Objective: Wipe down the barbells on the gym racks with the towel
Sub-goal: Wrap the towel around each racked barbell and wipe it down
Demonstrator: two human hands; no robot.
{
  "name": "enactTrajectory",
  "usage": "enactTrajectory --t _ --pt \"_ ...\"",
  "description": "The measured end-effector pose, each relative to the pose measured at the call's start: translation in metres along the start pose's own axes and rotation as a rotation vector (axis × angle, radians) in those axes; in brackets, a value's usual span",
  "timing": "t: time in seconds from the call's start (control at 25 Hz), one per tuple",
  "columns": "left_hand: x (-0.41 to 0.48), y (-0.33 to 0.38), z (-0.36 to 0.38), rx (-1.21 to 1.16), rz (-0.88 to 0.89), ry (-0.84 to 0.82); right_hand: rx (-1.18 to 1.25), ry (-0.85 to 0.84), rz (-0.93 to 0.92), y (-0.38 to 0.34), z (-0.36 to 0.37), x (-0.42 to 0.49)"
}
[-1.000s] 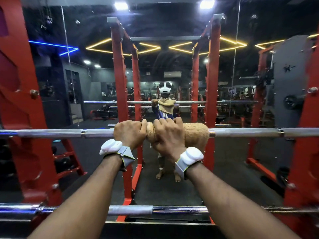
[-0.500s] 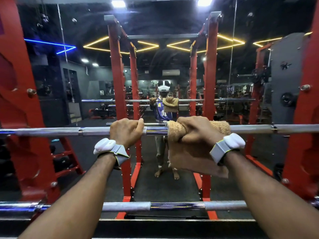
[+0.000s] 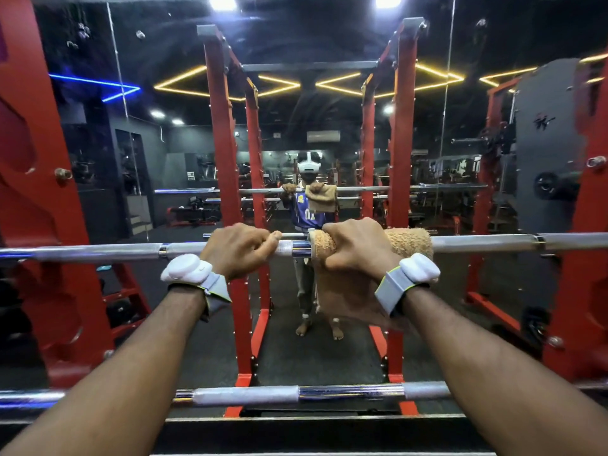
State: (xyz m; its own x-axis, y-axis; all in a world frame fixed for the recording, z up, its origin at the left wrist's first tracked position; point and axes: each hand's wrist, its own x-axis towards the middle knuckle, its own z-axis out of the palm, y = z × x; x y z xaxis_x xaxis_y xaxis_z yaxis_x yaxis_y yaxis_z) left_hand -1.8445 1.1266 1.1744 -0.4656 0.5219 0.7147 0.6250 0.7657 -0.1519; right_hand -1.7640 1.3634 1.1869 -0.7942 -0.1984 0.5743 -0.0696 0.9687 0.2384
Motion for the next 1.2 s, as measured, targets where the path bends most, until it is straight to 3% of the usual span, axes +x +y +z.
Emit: enactTrajectory --t 0.36,0.64,0.84,0.92,1.04,1.2 --pt "-0.023 -0.064 -0.014 0.12 -0.135 -0.028 -0.024 0.136 -0.01 -0.07 0.011 0.023" --pt "-0.021 -0.053 -0.013 0.283 -0.141 -0.068 0.238 -0.249 0.056 -0.098 -0.006 0.065" --pt "-0.022 -0.052 -0.013 0.251 -0.151 -0.035 -0.013 0.16 -0.069 -0.124 0.013 0.045" --pt "-0.023 -0.053 -0.013 0.245 -0.151 -0.029 0.012 0.165 -0.068 -0.125 0.013 0.048" --pt "-0.024 -0.051 -0.013 0.243 -0.172 -0.011 0.166 -0.005 -0.05 -0.114 0.002 0.062" --pt "-0.028 -0.052 -0.011 0.232 -0.194 0.026 -0.05 0.221 -0.079 -0.133 0.02 0.054"
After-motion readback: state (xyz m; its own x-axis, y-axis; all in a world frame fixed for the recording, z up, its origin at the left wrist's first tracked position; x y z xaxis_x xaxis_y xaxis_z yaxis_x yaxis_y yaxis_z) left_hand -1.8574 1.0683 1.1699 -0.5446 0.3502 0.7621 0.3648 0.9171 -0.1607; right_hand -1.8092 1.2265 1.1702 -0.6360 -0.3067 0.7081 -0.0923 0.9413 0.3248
